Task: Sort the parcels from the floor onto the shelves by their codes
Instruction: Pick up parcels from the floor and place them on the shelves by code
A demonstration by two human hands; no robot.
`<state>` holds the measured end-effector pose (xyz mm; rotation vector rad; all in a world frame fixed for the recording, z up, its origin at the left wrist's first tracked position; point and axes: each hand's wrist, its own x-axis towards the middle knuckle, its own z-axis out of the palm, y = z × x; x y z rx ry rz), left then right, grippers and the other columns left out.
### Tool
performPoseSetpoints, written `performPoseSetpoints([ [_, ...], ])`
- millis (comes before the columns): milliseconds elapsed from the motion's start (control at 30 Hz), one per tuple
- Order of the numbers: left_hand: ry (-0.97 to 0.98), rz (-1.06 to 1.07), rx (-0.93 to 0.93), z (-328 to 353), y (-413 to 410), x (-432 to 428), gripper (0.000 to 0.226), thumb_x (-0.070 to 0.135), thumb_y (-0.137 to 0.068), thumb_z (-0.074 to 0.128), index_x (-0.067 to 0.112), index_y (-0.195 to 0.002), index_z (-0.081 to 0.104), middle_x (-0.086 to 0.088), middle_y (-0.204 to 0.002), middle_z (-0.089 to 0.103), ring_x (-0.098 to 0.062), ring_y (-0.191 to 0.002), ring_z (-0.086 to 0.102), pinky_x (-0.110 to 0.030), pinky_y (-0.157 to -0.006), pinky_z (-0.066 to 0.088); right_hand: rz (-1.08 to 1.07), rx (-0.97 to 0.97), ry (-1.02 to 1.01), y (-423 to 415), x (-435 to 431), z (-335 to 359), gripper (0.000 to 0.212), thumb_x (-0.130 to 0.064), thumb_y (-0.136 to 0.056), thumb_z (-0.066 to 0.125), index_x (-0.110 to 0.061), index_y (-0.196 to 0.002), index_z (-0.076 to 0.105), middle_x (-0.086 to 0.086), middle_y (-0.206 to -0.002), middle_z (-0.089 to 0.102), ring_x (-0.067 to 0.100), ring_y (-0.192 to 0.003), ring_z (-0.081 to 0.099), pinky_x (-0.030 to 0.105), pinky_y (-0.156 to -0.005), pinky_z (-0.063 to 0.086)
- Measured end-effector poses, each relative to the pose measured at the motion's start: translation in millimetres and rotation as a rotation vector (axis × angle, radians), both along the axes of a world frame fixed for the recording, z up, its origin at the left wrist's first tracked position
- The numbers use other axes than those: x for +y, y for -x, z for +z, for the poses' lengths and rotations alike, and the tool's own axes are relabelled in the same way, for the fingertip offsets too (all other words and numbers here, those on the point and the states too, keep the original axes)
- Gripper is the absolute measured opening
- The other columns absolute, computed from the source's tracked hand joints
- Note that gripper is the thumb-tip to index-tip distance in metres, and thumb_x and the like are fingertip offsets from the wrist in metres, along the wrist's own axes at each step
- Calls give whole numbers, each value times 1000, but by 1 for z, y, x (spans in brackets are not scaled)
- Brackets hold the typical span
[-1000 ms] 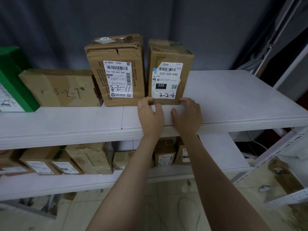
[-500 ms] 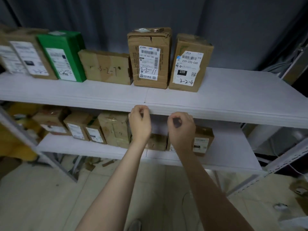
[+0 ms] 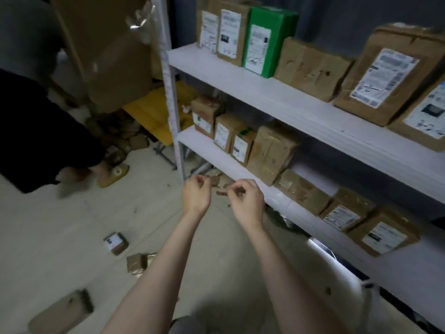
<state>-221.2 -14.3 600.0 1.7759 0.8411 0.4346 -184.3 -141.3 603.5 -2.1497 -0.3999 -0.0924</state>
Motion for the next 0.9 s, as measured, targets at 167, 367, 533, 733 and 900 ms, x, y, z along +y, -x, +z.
performPoseSetpoints([
  [167,33,153,221,-37,69,62,23,23,-93,57,3,-97,66,-18,-106,69,-35,-104,61,-37,-86,46,186,118,62,35,64,-28,8,-13,-80,72,-20,-78,69,2,-95,64,22,-94,62,32,-86,48],
  [367,66,264,439,-70,164,135,25,28,-90,55,6,-93,66,-19,-106,69,-37,-106,61,-34,-84,45,342,295,175,89,146,-60,7,-21,-82,71,-22,-79,65,5,-102,63,22,-97,62,25,-83,41],
  [533,37,256,579,-105,236,199,36,25,-90,53,10,-57,48,-29,-92,65,-43,-96,58,-39,-80,45,397,431,229,145,207,-86,8,-22,-83,69,-25,-78,63,4,-107,63,21,-99,63,23,-82,42],
  [733,68,218,806,-158,302,273,38,36,-87,50,2,-76,61,-27,-101,65,-43,-98,58,-39,-82,47,401,534,275,197,260,-120,6,-23,-84,68,-26,-81,64,2,-112,62,19,-100,63,24,-82,46],
  [900,81,120,952,-196,327,320,51,41,-87,46,-3,-105,64,-22,-108,65,-41,-106,56,-40,-89,46,328,581,303,208,289,-151,9,-20,-85,67,-27,-81,64,1,-111,61,17,-95,62,21,-75,39],
])
